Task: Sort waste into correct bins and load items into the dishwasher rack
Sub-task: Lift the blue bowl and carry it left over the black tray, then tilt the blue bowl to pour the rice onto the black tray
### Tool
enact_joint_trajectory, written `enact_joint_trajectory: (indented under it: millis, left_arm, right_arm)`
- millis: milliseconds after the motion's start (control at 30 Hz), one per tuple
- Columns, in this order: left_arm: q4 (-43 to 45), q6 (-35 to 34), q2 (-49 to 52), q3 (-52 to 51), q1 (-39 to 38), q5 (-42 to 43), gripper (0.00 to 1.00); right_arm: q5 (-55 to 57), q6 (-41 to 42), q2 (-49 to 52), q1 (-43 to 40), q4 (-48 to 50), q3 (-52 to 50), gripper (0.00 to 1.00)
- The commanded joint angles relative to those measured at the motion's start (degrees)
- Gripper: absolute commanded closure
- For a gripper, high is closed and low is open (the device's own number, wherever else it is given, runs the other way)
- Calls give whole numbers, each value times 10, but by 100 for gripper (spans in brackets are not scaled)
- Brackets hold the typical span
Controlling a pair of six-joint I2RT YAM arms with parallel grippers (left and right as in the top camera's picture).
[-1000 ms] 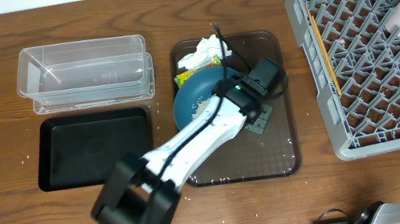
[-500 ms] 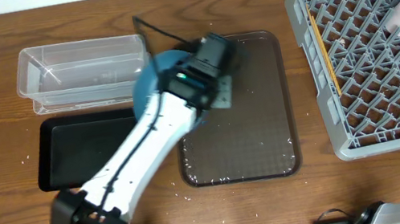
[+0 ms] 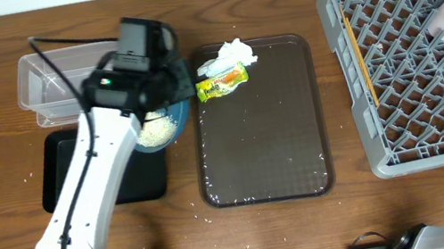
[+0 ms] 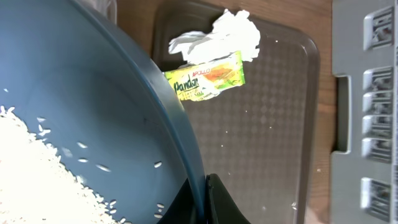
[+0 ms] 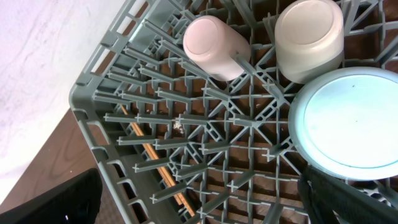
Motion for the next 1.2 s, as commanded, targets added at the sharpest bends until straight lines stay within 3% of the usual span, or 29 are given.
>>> enact_joint_trajectory:
  millis: [0,233,733,1167]
  left_arm:
    - [-9,-7,-10,3,39,75,94]
    - [-29,-24,-10,3,121,137,94]
    - [-37,-21,-10,-28,270,376,94]
    - [-37,30,-10,-82,394,534,94]
  right_arm:
    - [2,-5,2,-2,0,1,1]
    - [2,-5,2,-3,0,1,1]
    - [2,-5,2,-3,0,1,1]
    - [2,-5,2,-3,0,1,1]
